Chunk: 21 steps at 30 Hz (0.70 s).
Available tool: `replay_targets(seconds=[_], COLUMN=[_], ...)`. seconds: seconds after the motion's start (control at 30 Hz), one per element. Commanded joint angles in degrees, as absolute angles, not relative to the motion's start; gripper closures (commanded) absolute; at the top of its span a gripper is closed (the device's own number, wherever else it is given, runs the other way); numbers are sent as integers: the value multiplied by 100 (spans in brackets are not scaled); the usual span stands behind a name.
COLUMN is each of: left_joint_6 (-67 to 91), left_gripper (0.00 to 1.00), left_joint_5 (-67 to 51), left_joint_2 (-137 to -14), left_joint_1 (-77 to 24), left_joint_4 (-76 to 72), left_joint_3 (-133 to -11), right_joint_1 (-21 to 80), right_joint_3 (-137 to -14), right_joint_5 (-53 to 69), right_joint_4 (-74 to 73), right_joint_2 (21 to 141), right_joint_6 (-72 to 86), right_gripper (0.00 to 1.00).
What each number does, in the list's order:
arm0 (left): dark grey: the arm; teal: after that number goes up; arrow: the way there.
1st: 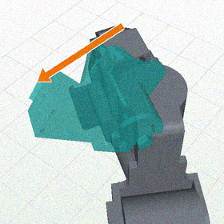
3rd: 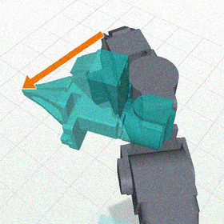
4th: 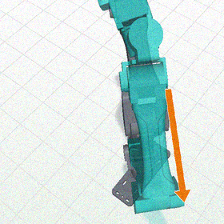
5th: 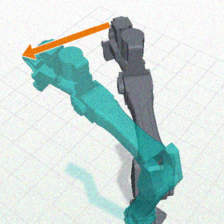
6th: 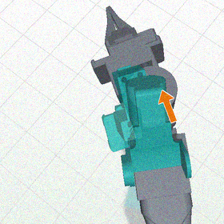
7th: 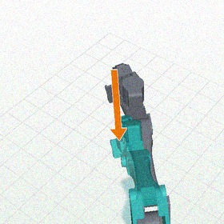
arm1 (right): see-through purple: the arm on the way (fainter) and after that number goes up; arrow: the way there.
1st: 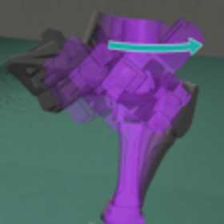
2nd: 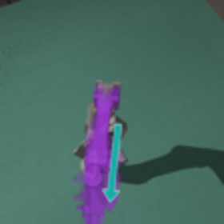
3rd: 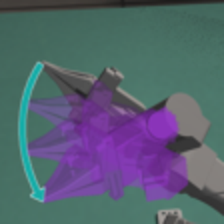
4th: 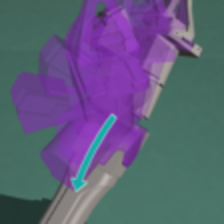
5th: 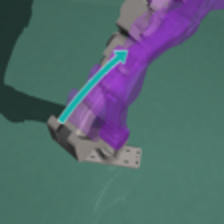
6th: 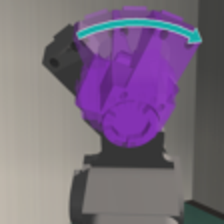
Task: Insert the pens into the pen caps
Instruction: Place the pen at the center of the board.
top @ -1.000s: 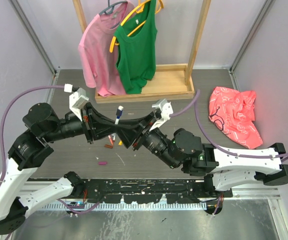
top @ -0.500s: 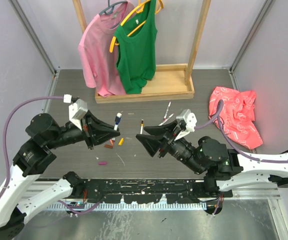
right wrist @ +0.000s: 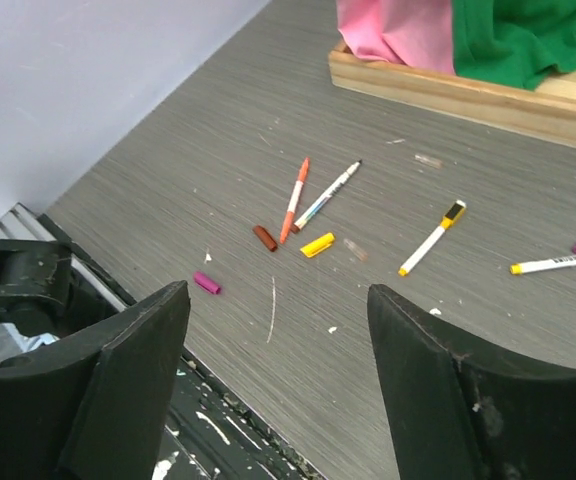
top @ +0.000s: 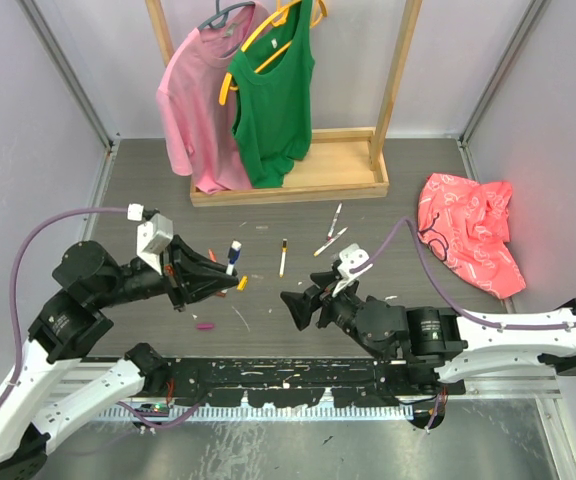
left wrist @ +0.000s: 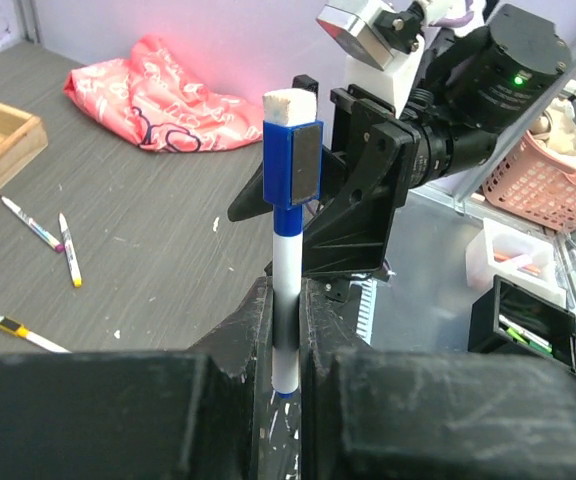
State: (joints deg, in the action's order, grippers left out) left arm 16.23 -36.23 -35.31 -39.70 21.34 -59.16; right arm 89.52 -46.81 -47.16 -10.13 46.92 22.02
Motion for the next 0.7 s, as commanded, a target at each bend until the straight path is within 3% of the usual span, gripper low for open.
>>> replay_targets(seconds=[0.0,0.3,0.67], left_joint_6=[1833,2575,2882], left_gripper=[100,100,100], left_joint_5=[-3235,-1716,-508], left_joint_2=[-3372,-3601,-4794], left_joint_1=[-3949,-3955,-3963], left_joint_4=[1951,2296,2596], left_joint_3=[-5735,-5571,-5634], right_joint_1=[8792,6616,5204], right_joint_3=[-4708,-4524,-3712], right_joint_5=[-5024,-2751,-897], right_joint_4=[-1593,-2329,-2294], right_joint_2=[4805,5167,5590], right_joint_6=[2921,3802,4231], right_gripper=[22,20,12])
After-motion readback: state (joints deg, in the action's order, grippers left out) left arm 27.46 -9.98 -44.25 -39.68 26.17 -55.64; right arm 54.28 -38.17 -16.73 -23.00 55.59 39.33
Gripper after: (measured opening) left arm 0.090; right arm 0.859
